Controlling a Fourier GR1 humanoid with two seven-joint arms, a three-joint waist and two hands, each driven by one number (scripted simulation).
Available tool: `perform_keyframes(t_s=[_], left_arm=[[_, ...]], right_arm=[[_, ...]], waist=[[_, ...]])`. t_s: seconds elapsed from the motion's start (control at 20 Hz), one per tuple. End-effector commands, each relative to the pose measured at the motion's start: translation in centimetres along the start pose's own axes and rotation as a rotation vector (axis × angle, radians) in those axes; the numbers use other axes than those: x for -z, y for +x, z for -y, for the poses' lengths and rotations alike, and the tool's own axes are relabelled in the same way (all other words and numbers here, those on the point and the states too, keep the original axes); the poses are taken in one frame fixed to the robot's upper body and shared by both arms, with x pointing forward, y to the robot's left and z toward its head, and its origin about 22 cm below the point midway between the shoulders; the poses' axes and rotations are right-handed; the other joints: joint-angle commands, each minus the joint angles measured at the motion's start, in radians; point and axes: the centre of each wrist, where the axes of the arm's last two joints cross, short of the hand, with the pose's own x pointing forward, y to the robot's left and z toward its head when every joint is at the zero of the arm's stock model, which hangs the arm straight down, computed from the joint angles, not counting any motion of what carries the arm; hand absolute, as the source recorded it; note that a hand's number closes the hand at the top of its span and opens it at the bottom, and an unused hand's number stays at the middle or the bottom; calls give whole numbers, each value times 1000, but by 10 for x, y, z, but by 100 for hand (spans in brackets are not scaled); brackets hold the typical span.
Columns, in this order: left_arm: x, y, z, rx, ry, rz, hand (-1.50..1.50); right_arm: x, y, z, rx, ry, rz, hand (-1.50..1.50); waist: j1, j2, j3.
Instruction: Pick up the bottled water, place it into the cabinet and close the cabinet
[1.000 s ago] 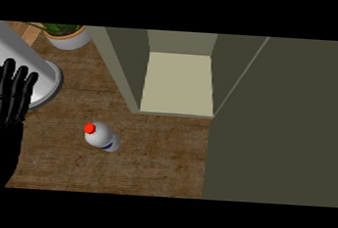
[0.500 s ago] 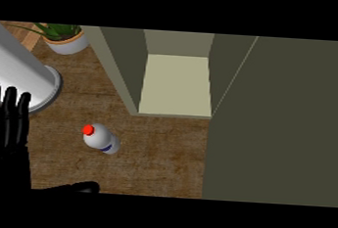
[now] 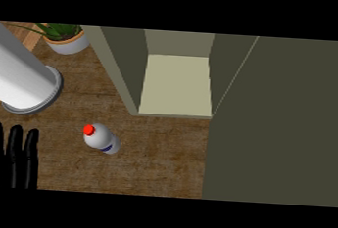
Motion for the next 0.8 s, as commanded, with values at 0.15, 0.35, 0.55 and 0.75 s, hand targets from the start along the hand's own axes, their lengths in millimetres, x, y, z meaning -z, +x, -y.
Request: perform_keyframes(t_s=[0.15,0.35,0.55,0.75], left_arm=[[-33,8,7,1,29,-4,-150],[-37,7,16,12,51,-10,-150],[-33,16,3,33,36,6,-150],[-40,-8,16,21,53,-30,-150]], right_arm=[[-18,47,-10,10,11,9,-150],[-24,39,-4,14,11,20,-150],[-35,29,-9,16,8,7,-150],[-47,35,-10,10,1,15,-150]], waist=[[7,0,-1],[0,2,0],[-4,1,0],[-7,0,-1]])
